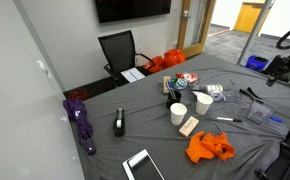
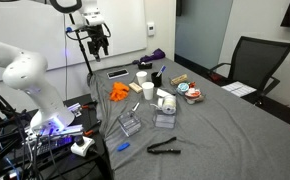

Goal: Pick up the wooden object on the table and put it in the right paper cup

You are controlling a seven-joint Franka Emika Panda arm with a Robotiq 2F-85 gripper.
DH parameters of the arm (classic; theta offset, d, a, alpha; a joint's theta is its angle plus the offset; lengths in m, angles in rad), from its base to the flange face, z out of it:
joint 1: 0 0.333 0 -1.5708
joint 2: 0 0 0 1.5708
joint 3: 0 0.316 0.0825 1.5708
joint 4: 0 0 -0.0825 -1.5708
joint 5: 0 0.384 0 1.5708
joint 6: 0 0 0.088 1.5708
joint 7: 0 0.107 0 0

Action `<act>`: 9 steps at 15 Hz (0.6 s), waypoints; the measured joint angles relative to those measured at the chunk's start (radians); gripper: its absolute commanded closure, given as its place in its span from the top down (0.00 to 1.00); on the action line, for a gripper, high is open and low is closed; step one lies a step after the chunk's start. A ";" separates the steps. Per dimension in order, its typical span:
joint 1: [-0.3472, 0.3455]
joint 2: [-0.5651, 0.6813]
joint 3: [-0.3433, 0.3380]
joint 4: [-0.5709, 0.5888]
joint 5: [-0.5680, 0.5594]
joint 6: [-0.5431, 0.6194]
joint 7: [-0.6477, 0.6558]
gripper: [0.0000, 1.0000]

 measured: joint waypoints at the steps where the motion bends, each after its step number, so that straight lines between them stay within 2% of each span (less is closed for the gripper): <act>1: -0.011 0.038 0.003 0.000 0.006 0.036 0.047 1.00; 9: -0.018 0.340 0.007 0.048 0.103 0.320 0.390 1.00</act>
